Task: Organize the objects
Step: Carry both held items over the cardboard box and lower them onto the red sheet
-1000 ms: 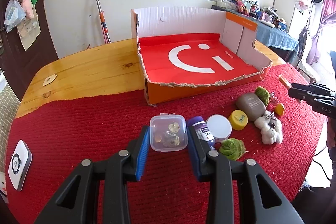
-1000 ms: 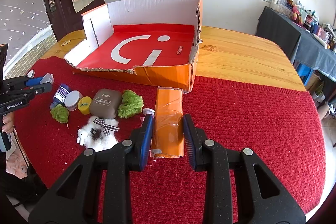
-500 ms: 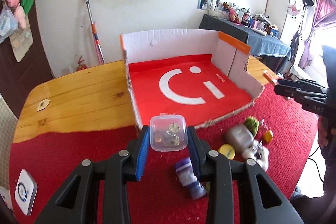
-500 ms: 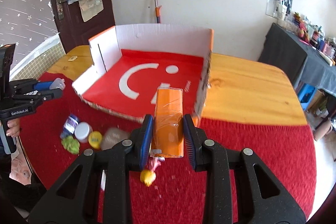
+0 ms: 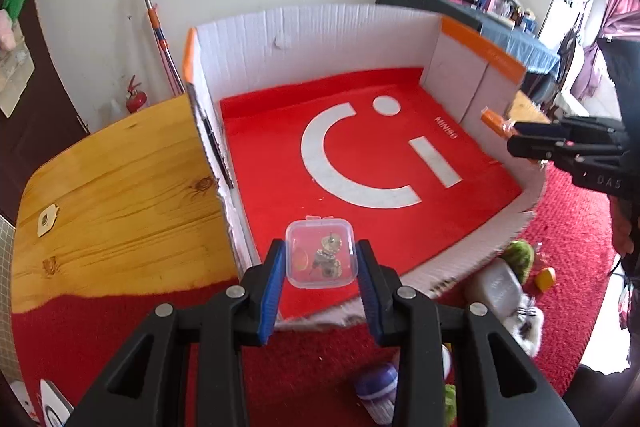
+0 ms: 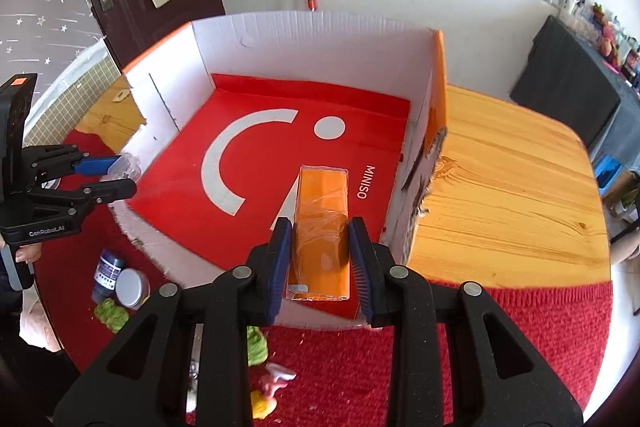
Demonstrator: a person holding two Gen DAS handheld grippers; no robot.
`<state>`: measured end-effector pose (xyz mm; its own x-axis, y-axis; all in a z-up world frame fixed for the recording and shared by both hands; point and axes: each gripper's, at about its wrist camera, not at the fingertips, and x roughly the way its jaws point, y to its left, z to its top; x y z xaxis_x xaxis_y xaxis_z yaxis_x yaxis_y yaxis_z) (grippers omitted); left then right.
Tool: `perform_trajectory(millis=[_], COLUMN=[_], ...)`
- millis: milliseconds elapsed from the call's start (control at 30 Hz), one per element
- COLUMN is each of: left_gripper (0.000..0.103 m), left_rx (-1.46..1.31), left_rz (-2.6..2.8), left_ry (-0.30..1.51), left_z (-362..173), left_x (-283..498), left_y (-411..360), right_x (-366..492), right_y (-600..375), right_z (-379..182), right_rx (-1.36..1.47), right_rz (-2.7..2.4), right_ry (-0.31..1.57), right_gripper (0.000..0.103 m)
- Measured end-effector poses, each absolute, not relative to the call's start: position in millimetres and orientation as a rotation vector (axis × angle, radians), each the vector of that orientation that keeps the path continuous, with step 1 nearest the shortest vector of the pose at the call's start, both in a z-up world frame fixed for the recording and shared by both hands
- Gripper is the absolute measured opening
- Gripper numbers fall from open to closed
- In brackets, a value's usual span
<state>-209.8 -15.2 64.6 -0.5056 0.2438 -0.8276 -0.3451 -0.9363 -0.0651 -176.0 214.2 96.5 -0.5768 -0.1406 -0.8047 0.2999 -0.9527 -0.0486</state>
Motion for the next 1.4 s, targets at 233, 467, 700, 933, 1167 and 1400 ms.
perform_trajectory(millis=[233, 467, 700, 933, 1167, 1400], left_gripper=[0.037, 0.037, 0.037, 0.037, 0.038, 0.038], left_rx=[-1.403, -1.444, -1.477, -1.506, -1.504, -1.502], left_rz=[2.399, 2.359, 2.293, 2.233, 2.213, 2.209], left_ry=[0.258, 0.388, 0.500, 0.504, 0.514, 0.527], left_z=[52.3, 49.7, 44.7, 44.2, 47.0, 46.2], left_x=[-226.9, -233.5, -237.9, -245.3, -246.0, -242.8], left_y=[-7.1, 1.8, 11.5, 11.1, 10.3, 11.5], right_x=[-197.0, -203.4, -204.7, -204.5, -198.5, -193.9], right_y=[210.3, 206.6, 204.5, 202.3, 207.2, 209.0], right_z=[82.3, 66.9, 61.3, 60.4, 63.2, 65.2], right_rx=[1.394, 1.481, 1.526, 1.552, 1.556, 1.551], right_rz=[-2.509, -2.452, -2.430, -2.419, -2.411, -2.410], right_ry=[0.325, 0.372, 0.399, 0.453, 0.484, 0.523], right_gripper=[0.028, 0.028, 0.028, 0.028, 0.028, 0.028])
